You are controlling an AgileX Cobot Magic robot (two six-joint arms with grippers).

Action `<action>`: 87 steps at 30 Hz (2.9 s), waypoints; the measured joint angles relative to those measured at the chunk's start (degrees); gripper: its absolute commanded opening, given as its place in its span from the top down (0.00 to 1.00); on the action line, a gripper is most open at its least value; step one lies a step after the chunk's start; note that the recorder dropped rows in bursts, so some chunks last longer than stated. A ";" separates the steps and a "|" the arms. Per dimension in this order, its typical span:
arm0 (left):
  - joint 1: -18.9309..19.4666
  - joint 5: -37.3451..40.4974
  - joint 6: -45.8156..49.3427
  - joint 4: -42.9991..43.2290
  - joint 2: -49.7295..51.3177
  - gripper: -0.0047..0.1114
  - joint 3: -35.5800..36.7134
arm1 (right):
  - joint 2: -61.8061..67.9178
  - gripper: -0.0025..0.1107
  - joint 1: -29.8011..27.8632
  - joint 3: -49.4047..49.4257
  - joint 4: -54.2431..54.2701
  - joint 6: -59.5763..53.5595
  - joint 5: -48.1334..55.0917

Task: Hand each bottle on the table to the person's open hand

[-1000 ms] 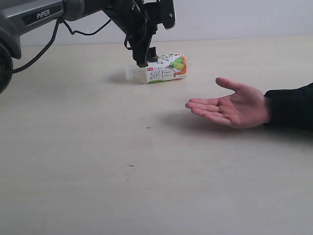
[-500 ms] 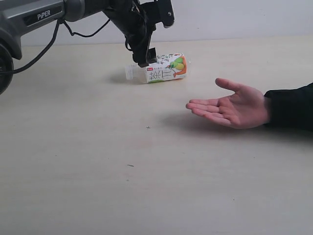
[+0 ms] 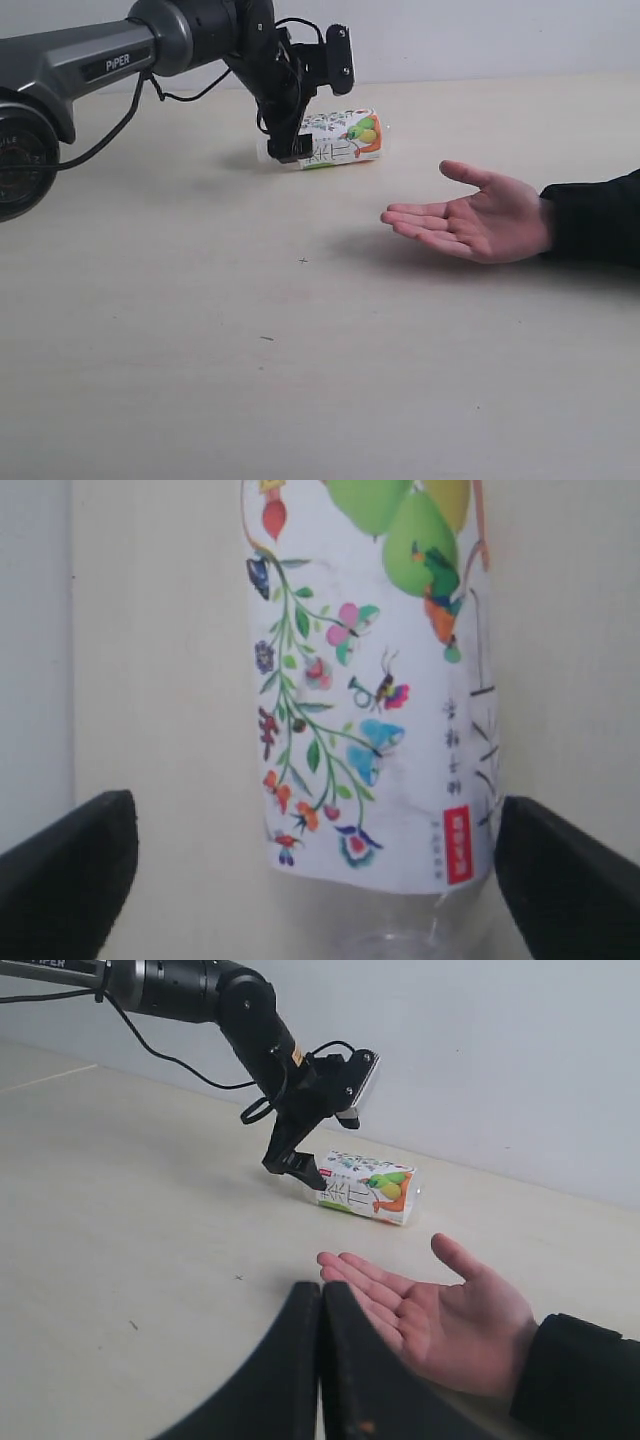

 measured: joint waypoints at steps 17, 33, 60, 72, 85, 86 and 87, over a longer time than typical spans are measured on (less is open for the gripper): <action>0.00 -4.48 2.51 0.46 3.82 0.17 0.00 | 0.00 0.98 0.00 0.00 0.00 0.00 0.00; 0.00 -2.49 3.01 0.46 3.82 0.17 -0.22 | 0.00 0.98 0.00 0.00 0.00 0.00 0.00; -0.32 3.34 -3.69 0.46 0.33 0.96 -0.09 | 0.00 0.98 0.00 0.00 0.00 0.00 0.00; -1.50 13.79 -9.54 1.31 -7.04 0.96 -0.09 | 0.00 0.98 0.00 0.00 0.00 0.00 0.00; -12.49 20.73 3.25 7.22 -9.65 0.96 -0.09 | 0.00 0.98 0.00 0.00 0.00 0.00 0.00; -13.13 20.73 4.14 7.22 -9.65 0.96 -0.09 | 0.00 0.98 0.00 0.00 0.00 0.00 0.00; -13.70 20.75 4.89 7.22 -9.65 0.96 -0.09 | 0.00 0.98 0.00 0.00 0.00 0.00 0.00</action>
